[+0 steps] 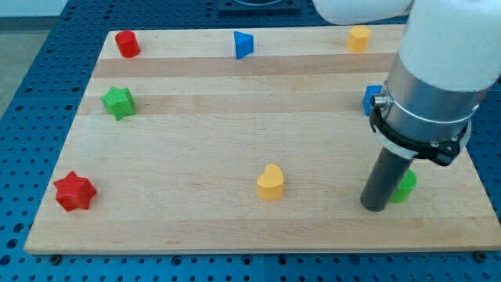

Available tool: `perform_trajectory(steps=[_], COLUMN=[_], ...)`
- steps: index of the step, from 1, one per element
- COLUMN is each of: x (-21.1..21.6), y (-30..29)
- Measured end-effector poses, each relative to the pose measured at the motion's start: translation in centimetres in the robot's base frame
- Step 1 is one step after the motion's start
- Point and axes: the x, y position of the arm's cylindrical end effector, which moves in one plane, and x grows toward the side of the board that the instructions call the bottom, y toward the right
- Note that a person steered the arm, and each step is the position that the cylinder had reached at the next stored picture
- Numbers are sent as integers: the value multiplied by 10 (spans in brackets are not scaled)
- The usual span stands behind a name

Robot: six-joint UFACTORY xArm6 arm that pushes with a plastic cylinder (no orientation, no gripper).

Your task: Move the heart towards the green circle

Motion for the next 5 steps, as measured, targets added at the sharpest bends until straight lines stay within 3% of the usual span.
perform_trajectory(steps=[3,4,5], x=[16,50,50], y=[-17,-79,-152])
